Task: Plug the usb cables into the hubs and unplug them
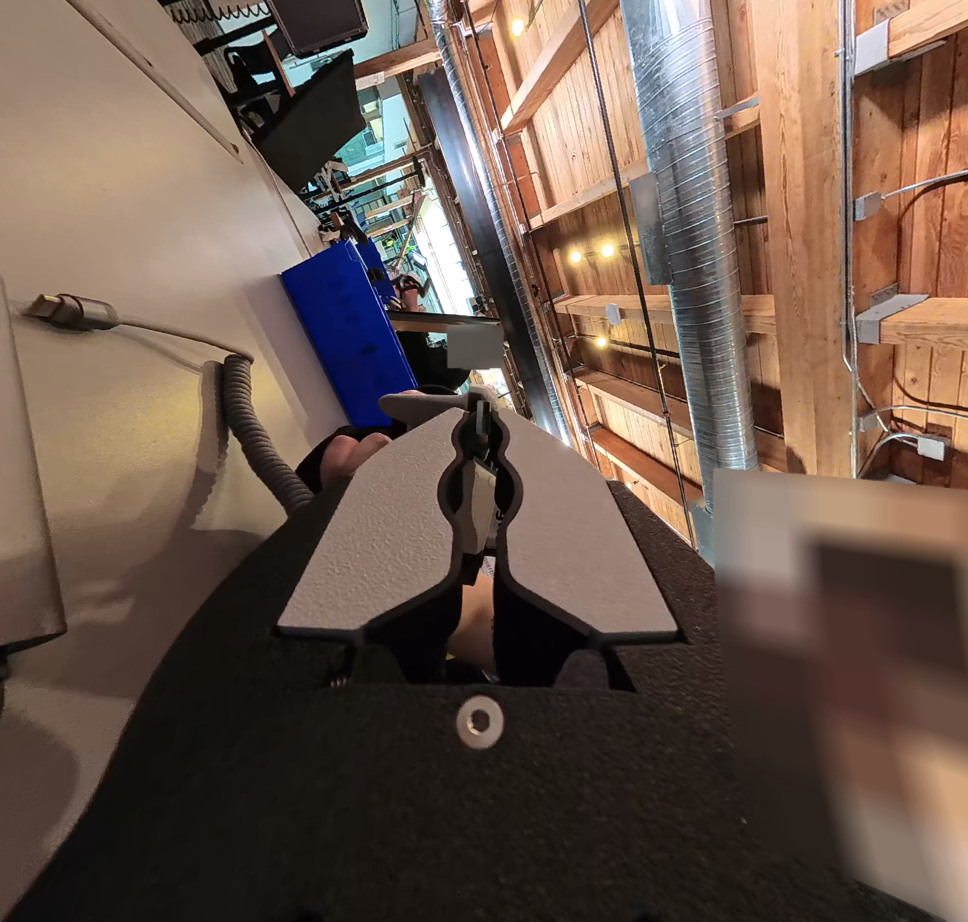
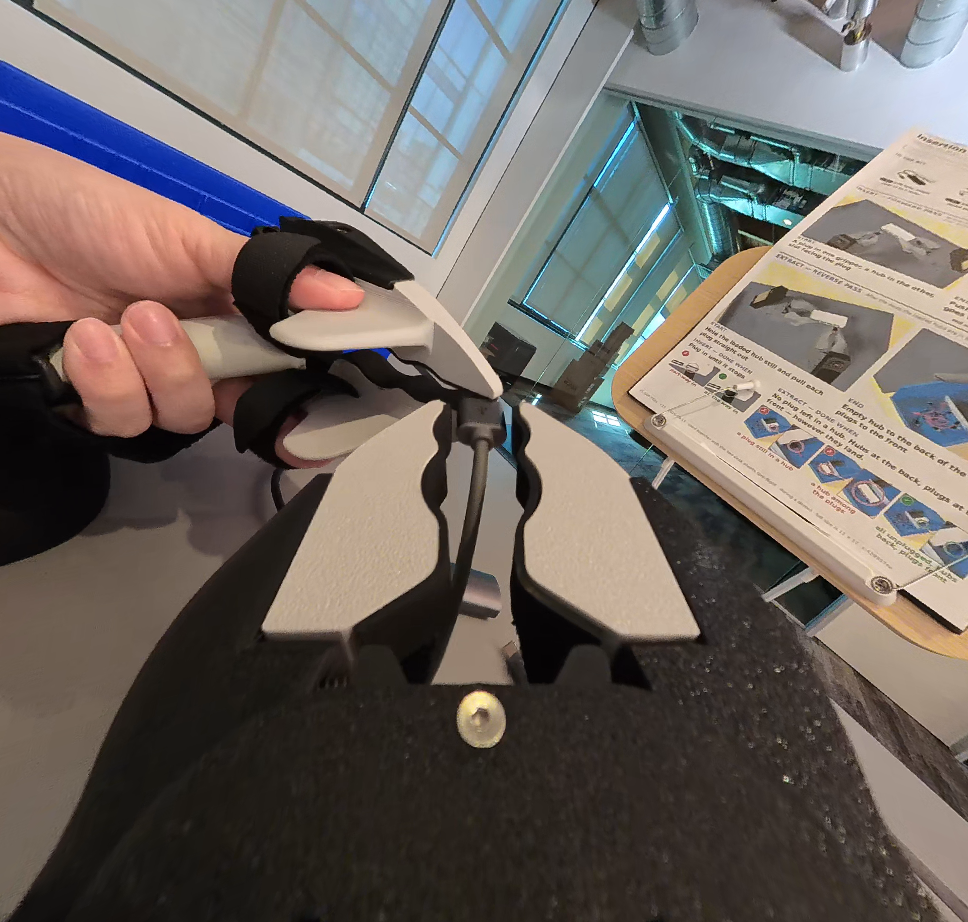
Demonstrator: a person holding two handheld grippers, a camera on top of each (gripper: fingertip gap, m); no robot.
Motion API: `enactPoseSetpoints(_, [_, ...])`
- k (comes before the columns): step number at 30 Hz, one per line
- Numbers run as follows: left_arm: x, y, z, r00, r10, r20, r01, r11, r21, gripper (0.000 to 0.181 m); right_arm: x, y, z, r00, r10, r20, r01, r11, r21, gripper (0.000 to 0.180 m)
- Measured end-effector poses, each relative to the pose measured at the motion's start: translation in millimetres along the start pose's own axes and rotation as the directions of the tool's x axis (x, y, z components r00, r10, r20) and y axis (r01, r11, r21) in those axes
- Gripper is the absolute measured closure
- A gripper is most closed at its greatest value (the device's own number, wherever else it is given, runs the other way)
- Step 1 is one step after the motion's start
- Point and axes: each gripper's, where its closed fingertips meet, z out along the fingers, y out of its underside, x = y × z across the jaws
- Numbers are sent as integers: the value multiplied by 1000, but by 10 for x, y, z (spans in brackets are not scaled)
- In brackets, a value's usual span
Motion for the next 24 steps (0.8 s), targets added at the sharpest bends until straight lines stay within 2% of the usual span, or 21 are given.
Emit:
enactPoseSetpoints(16, [7, -23, 9, 1000, -4, -14, 4, 1000, 19, 175, 18, 0, 6, 1000, 14, -17, -14, 1000, -12, 162])
enactPoseSetpoints(24, [55, -15, 15, 999, -20, -47, 21, 1000, 12, 175, 10, -57, -6, 998, 64, 28, -64, 998, -1, 163])
